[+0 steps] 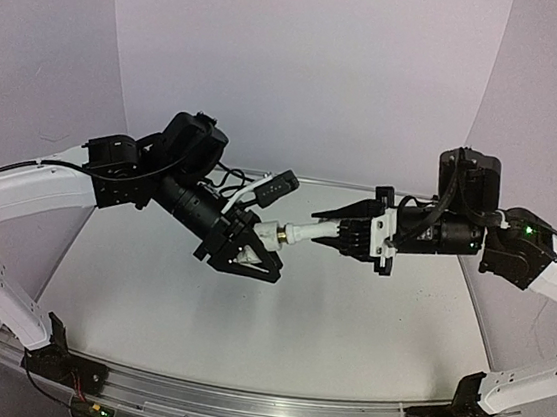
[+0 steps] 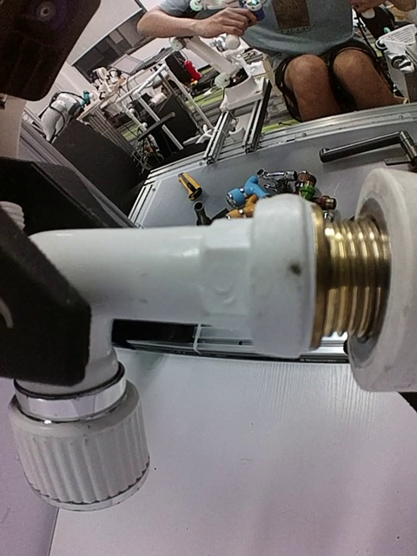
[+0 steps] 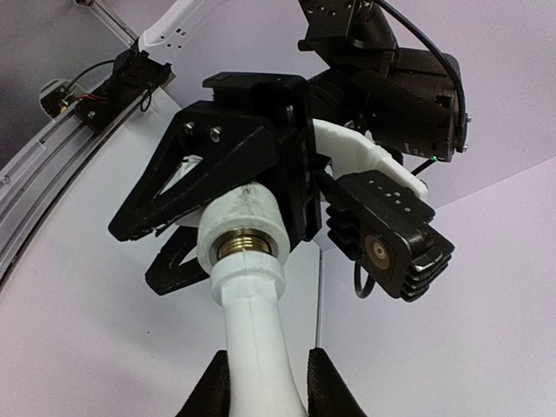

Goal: Install the water faucets

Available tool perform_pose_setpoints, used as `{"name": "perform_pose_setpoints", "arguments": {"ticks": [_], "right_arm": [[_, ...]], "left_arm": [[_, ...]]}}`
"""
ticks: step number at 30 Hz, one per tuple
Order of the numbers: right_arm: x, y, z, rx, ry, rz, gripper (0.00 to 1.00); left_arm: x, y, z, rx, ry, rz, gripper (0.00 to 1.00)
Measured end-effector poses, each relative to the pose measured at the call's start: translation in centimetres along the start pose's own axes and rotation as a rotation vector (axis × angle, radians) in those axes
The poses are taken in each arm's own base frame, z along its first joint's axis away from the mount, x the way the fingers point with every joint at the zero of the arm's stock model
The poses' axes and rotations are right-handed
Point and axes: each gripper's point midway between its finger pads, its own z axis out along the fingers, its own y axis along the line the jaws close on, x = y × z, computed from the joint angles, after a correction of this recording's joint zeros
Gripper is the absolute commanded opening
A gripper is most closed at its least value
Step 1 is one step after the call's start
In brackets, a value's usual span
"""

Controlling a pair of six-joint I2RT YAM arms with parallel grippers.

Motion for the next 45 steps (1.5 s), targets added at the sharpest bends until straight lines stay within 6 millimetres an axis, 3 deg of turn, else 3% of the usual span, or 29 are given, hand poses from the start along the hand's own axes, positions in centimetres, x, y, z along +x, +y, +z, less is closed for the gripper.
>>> {"name": "perform_pose_setpoints", "arguments": {"ticks": [2, 5, 9, 12, 18, 23, 34, 45], "right_arm": [[0.1, 0.0, 0.0, -0.001, 0.008, -0.003, 0.02], [0.2, 0.1, 0.0, -0.002, 0.01, -0.003, 0.0], [0.2, 0.1, 0.0, -0.001, 0.012, -0.006, 0.0], [0.3, 0.0, 0.0, 0.002, 0.018, -0.015, 0.0], [0.4, -0.3, -0.1, 0.016, 0.028, -0.039, 0.0], [0.1, -0.4, -0.6, 0.034, 0.015, -0.077, 0.0], [-1.3, 0.2, -1.4, 0.069, -0.061, -0.195, 0.0], [-2.0, 0.7, -2.4, 0.127, -0.112, -0.332, 0.0]], "left_arm": [[0.0, 0.0, 0.0, 0.0, 0.001, -0.002, 0.0], [0.1, 0.0, 0.0, 0.0, 0.003, -0.004, 0.07], [0.1, 0.1, 0.0, -0.003, 0.002, -0.003, 0.41], [0.0, 0.2, -0.1, -0.009, -0.001, 0.001, 0.57], [-1.0, -0.4, -0.6, -0.017, -0.042, 0.037, 0.64], [-1.9, -1.0, -1.3, -0.02, -0.083, 0.057, 0.53], [-2.1, -1.2, -1.4, 0.029, -0.116, -0.018, 0.03], [-2.9, -2.0, -1.3, 0.089, -0.143, 0.005, 0.0]]}}
